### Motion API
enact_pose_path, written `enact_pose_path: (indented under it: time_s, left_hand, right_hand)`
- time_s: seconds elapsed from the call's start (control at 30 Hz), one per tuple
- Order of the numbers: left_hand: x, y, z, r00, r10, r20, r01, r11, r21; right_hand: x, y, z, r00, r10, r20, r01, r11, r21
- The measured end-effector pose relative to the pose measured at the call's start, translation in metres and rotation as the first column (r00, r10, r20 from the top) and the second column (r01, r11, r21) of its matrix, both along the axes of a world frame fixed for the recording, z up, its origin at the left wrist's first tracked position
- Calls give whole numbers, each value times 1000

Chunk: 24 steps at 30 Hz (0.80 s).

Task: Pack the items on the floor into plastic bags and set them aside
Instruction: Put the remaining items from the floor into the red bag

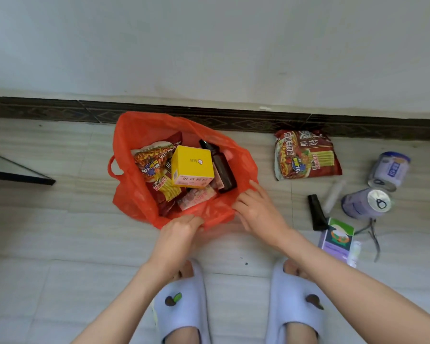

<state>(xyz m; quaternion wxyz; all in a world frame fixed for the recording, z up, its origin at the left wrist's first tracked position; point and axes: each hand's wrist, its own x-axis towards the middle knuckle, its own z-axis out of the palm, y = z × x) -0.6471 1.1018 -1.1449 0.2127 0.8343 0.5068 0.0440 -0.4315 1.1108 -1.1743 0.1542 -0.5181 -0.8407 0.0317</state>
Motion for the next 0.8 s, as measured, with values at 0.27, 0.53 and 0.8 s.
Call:
enact_pose_path:
  time_s: [0.27,0.53,0.8]
  left_hand:
    - [34,-5,27,989,-139,50,132,985,113]
    - [130,-1,4,915,-403,34,394,908,141]
    - [231,31,-33,819,-554,-151,558,829,-14]
  right_hand:
    - [44,-44,25,966,-183,-184,159,978,-137]
    - [153,-83,30,772,-617,-153,611,787,-88]
    - [221,-78,11,576,-804,-148,748,591,-301]
